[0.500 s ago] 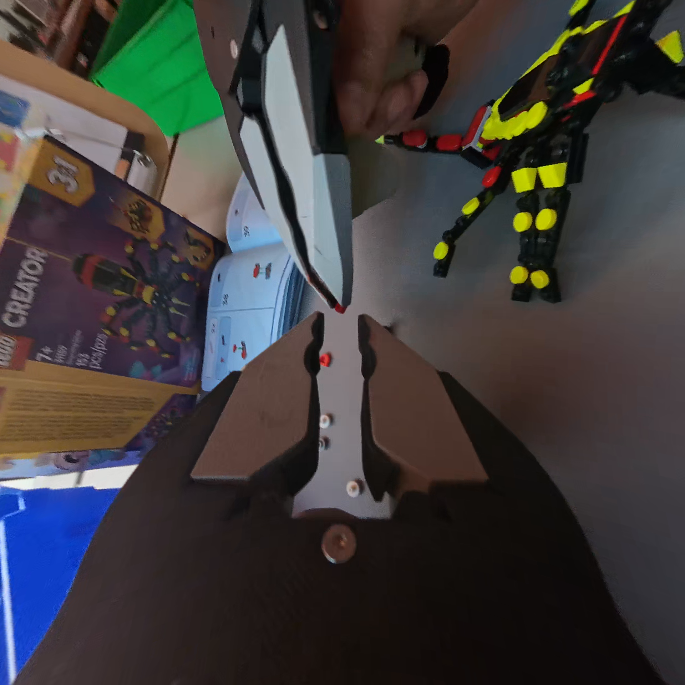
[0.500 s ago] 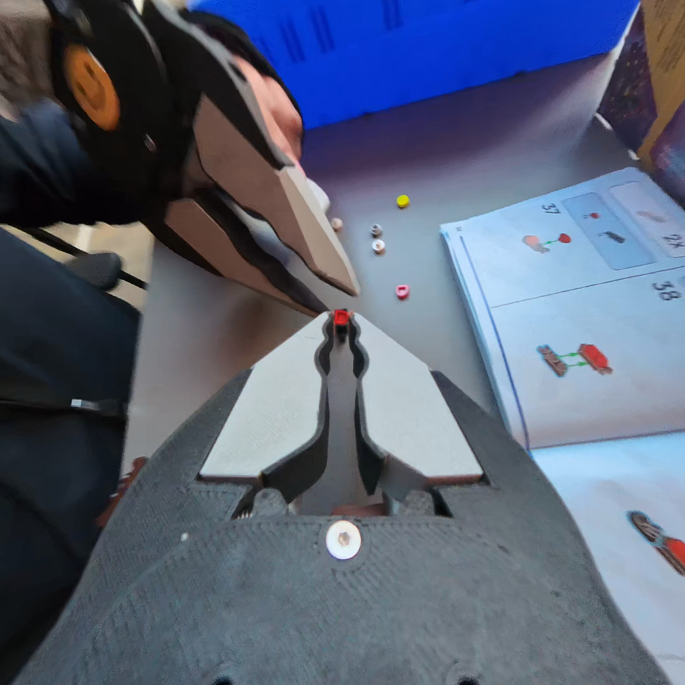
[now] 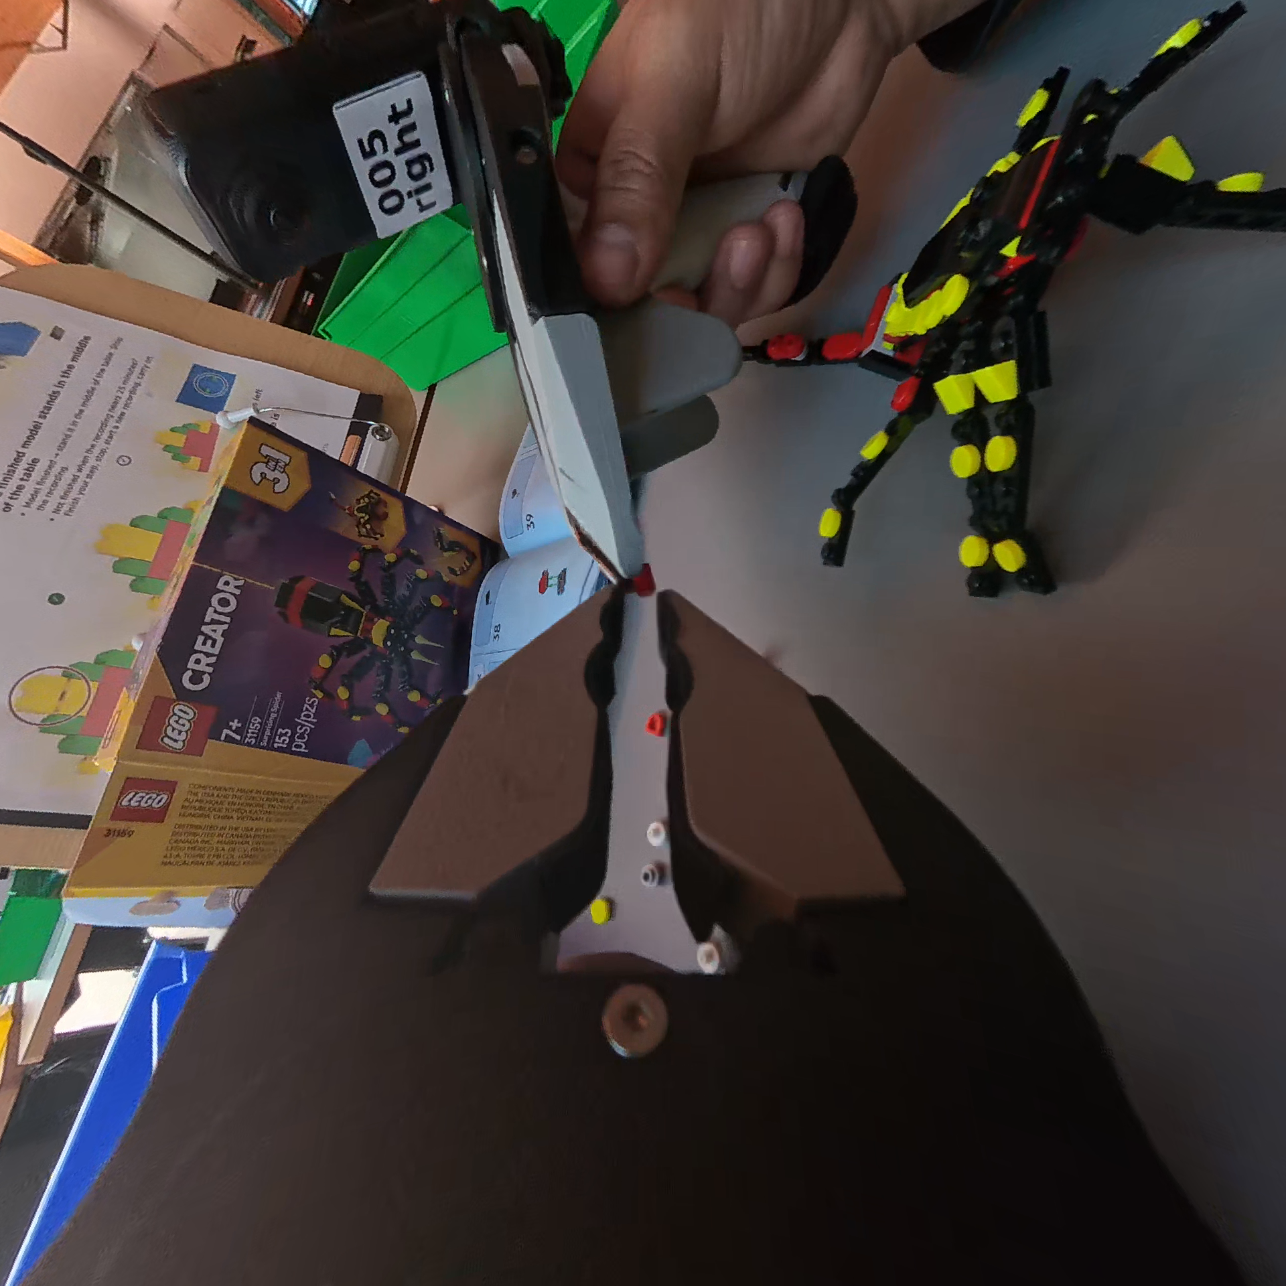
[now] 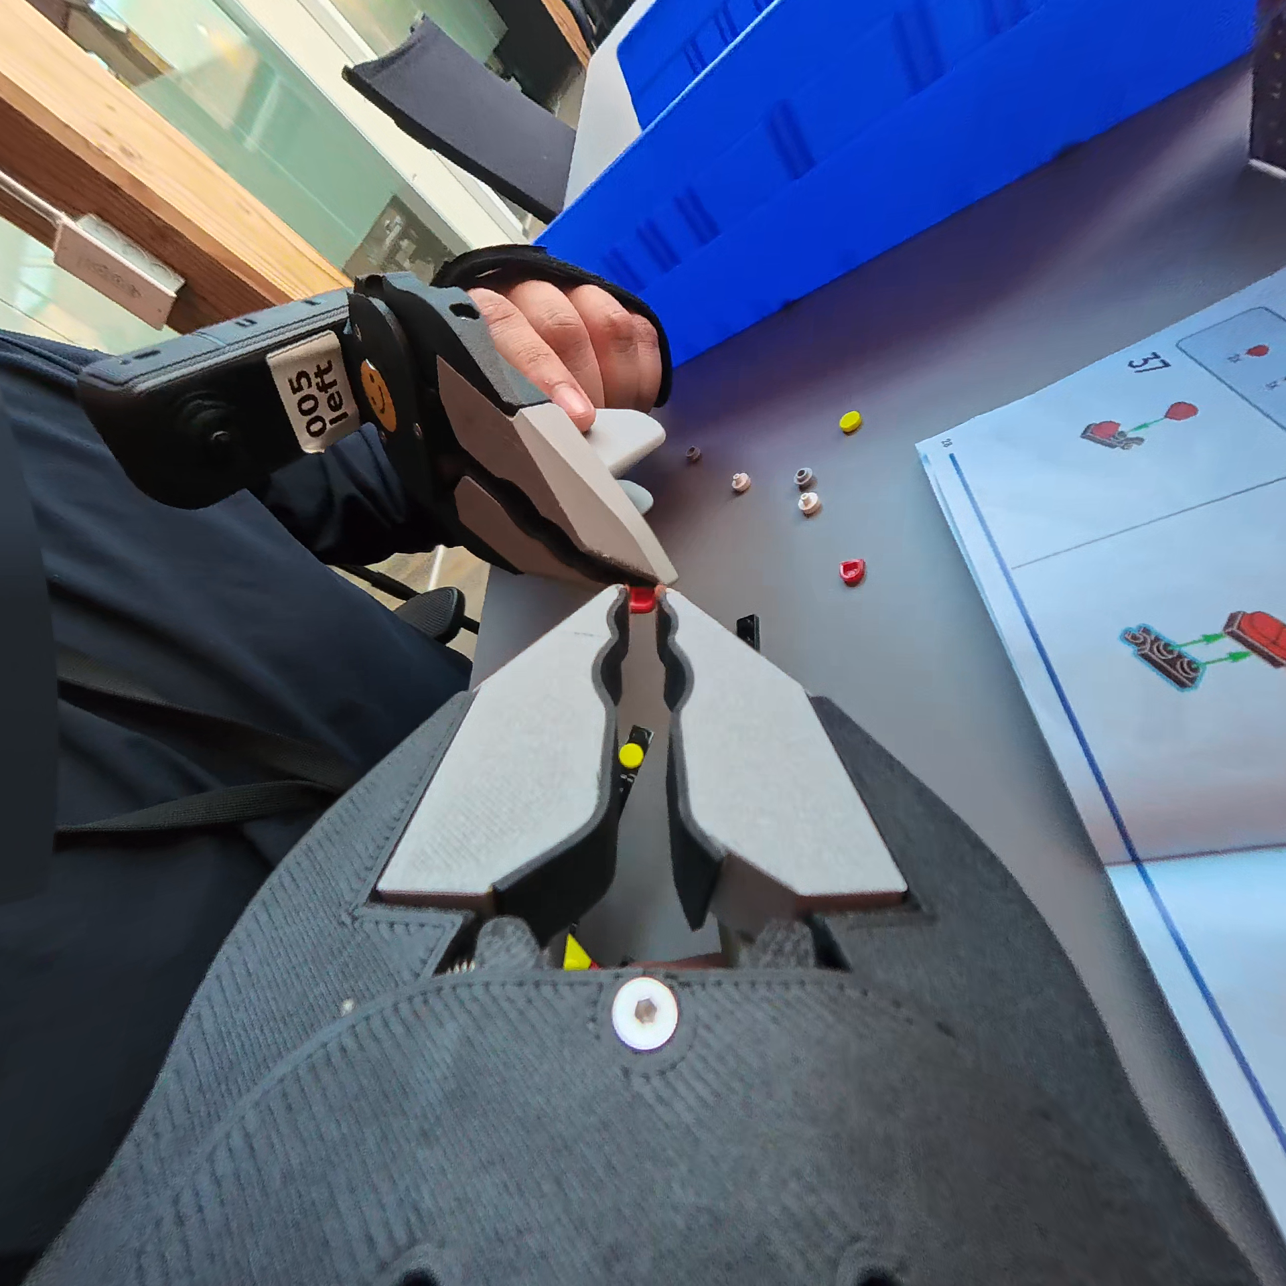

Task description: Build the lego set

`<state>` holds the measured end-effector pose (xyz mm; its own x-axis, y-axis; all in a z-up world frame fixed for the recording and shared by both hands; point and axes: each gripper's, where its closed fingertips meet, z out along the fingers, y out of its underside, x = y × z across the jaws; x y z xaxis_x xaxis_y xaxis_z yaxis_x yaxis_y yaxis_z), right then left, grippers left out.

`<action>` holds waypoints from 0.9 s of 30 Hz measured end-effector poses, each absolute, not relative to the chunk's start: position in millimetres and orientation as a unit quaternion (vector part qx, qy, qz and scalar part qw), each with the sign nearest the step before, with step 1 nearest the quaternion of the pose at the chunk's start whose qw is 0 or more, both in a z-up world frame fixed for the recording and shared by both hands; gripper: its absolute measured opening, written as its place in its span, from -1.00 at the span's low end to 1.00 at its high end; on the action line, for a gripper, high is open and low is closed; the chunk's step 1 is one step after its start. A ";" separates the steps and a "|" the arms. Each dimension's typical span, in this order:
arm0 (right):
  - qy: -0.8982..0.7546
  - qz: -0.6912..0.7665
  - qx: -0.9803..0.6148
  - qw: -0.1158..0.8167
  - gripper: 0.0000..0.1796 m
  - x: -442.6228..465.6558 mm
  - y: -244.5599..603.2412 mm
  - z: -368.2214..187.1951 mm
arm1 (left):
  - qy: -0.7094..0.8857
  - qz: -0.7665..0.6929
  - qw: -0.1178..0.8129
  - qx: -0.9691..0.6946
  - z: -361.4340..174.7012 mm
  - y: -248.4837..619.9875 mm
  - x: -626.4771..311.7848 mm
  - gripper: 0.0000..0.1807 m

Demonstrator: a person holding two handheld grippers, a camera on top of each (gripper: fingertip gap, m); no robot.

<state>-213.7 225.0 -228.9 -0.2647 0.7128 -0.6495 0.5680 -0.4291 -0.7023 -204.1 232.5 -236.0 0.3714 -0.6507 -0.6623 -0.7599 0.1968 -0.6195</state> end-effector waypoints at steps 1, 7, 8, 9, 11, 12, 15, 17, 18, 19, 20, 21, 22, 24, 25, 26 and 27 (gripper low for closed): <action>-0.528 0.594 -0.604 0.060 -0.96 -213.6 225.3 -228.7 | 0.558 0.045 0.536 -0.631 -236.0 231.4 -202.3 -0.87; -0.519 0.598 -0.608 0.059 -0.97 -214.0 226.9 -229.4 | 0.547 0.047 0.540 -0.639 -234.1 234.6 -204.5 -0.96; -0.515 0.599 -0.610 0.058 -0.97 -214.6 227.5 -229.4 | 0.542 0.043 0.541 -0.641 -233.6 235.2 -204.9 -0.96; -0.510 0.603 -0.611 0.057 -0.97 -215.0 228.3 -228.8 | 0.538 0.039 0.542 -0.645 -233.4 235.9 -205.5 -0.97; -0.496 0.613 -0.613 0.055 -0.97 -215.9 230.4 -227.1 | 0.526 0.035 0.545 -0.652 -231.3 237.9 -206.6 -0.98; -0.488 0.618 -0.614 0.056 -0.97 -216.6 231.8 -225.8 | 0.517 0.033 0.548 -0.657 -230.1 239.4 -207.4 -0.98; -0.480 0.621 -0.613 0.095 -0.97 -218.8 240.1 -218.8 | 0.465 -0.015 0.553 -0.691 -226.0 245.3 -210.2 -0.98; -0.483 0.614 -0.604 0.153 -1.00 -218.7 249.5 -208.3 | 0.416 -0.107 0.542 -0.722 -225.1 244.2 -207.9 -0.98; -0.494 0.602 -0.598 0.190 -0.93 -217.8 253.3 -203.6 | 0.389 -0.156 0.534 -0.734 -223.9 243.7 -207.2 -0.99; -0.516 0.583 -0.588 0.221 -0.90 -216.1 253.0 -201.0 | 0.364 -0.203 0.525 -0.742 -222.6 242.9 -206.8 -0.98; -0.543 0.561 -0.576 0.242 -0.91 -214.2 249.5 -201.0 | 0.337 -0.248 0.513 -0.749 -221.4 242.3 -207.0 -0.99; -0.570 0.536 -0.566 0.260 -0.91 -212.7 245.4 -202.8 | 0.315 -0.293 0.497 -0.753 -220.3 240.5 -206.2 -0.98; -0.596 0.509 -0.555 0.278 -0.90 -211.5 241.8 -206.1 | 0.293 -0.335 0.480 -0.756 -218.9 238.2 -205.4 -0.99; -0.648 0.445 -0.530 0.318 -0.89 -209.2 237.2 -214.2 | 0.253 -0.401 0.452 -0.755 -214.4 234.8 -203.7 -0.99; -0.668 0.410 -0.515 0.347 -0.87 -208.9 237.6 -216.3 | 0.240 -0.427 0.434 -0.756 -214.0 232.4 -202.4 -0.99; -0.685 0.379 -0.497 0.374 -0.86 -208.6 237.0 -216.7 | 0.229 -0.446 0.423 -0.755 -213.6 231.1 -201.4 -0.99; -0.701 0.354 -0.477 0.395 -0.86 -208.2 234.5 -216.6 | 0.221 -0.461 0.410 -0.756 -214.7 229.5 -200.3 -0.99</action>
